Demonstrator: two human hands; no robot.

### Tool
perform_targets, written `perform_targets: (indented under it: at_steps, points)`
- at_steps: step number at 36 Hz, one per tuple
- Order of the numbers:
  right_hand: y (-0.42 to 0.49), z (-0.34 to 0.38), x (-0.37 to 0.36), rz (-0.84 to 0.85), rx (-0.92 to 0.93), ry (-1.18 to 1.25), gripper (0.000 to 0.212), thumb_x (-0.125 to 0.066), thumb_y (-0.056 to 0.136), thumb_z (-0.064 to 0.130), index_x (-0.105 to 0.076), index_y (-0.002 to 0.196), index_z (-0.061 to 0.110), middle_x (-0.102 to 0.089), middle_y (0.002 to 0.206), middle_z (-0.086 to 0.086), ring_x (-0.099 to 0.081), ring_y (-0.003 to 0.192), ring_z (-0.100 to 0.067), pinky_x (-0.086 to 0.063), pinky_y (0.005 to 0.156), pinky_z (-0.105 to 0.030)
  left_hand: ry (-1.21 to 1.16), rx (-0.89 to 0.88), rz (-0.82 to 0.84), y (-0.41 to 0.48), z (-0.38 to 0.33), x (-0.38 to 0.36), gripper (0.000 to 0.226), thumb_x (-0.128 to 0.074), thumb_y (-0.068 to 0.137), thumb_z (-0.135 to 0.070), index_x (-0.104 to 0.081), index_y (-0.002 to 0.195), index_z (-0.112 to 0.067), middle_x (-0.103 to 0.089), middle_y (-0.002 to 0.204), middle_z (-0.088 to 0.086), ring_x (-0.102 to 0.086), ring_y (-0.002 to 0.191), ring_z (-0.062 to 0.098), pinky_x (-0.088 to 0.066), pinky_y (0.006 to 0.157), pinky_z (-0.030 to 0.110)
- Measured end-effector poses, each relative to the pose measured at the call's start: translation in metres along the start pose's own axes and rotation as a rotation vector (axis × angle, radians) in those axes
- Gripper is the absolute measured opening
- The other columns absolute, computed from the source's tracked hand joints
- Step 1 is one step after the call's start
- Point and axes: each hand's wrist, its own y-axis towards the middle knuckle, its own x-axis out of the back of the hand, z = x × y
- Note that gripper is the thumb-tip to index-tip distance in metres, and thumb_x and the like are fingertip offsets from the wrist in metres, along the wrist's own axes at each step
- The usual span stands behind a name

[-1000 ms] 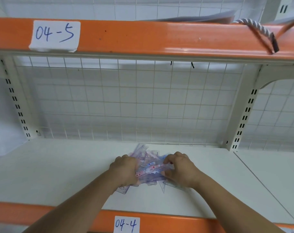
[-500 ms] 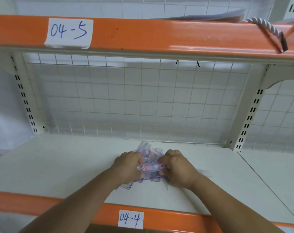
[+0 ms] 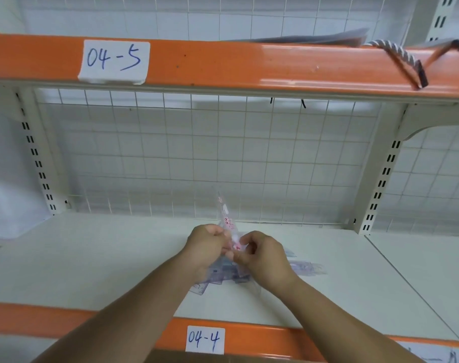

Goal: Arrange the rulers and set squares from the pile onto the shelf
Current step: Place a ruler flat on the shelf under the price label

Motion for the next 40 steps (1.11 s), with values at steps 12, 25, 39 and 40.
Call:
perform_targets:
  at_steps: [12,25,39,40]
  points:
    - [0.013,-0.009,0.043,-0.144,0.713,-0.818,0.051,-0.088,0.054,0.022,-0.071,0.102,0.02,-0.067,0.101,-0.005,-0.063,0.089,-0.031,-0.053,0.071,-0.036,1.148,-0.44,-0.027,0.0,-0.001,0.032,0.028,-0.047,0.088,-0.002,-0.037,0.085,-0.028,-0.052,0.09,0.007,-0.053,0.09,0.03,-0.027,0.063,0.027]
    - [0.003,-0.037,0.045,-0.158,0.604,-0.767,0.038,-0.086,0.055,0.007,-0.074,0.091,0.013,-0.065,0.074,-0.003,-0.06,0.063,-0.027,-0.052,0.048,-0.036,1.294,-0.476,0.004,0.001,0.013,0.047,0.053,-0.063,0.083,-0.054,-0.054,0.127,-0.025,-0.058,0.119,-0.005,-0.048,0.114,0.016,-0.035,0.093,0.027]
    - [-0.03,-0.045,0.06,-0.129,0.404,-0.964,0.049,-0.089,0.04,0.013,-0.073,0.085,0.021,-0.059,0.067,0.003,-0.057,0.057,-0.021,-0.043,0.044,-0.028,1.099,-0.441,-0.032,0.001,0.027,0.041,0.031,-0.064,0.087,-0.032,-0.058,0.117,-0.024,-0.064,0.111,-0.001,-0.059,0.1,0.019,-0.045,0.08,0.026]
    - [-0.034,-0.046,0.064,-0.123,0.384,-0.969,0.049,-0.089,0.04,0.013,-0.073,0.085,0.021,-0.059,0.067,0.003,-0.058,0.058,-0.021,-0.043,0.044,-0.028,1.106,-0.425,-0.041,0.001,0.029,0.042,0.025,-0.06,0.089,-0.029,-0.058,0.114,-0.023,-0.063,0.111,-0.001,-0.059,0.098,0.019,-0.044,0.077,0.025]
